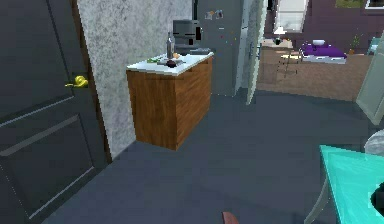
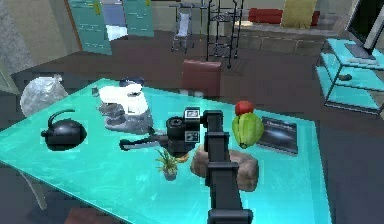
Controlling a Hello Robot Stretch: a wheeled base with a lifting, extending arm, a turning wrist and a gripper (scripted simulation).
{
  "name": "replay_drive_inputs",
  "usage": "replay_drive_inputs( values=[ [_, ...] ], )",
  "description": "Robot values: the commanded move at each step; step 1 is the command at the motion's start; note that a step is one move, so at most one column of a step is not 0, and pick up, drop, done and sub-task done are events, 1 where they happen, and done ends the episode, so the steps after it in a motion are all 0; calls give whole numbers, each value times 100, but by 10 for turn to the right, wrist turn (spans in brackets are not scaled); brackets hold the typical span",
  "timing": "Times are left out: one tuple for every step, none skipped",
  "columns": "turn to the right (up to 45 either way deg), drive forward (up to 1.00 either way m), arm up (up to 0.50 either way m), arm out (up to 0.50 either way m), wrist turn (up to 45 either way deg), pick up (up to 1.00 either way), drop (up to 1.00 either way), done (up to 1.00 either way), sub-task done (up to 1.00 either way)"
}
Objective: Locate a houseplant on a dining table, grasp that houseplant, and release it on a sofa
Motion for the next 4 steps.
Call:
replay_drive_inputs(
  values=[
    [0, 0, 0, 0, 300, 0, 0, 0, 0],
    [0, 0, -30, 0, 0, 0, 0, 0, 0],
    [0, 0, 0, 0, 0, 100, 0, 0, 0],
    [0, 0, 10, 0, 0, 0, 0, 0, 0]
  ],
)
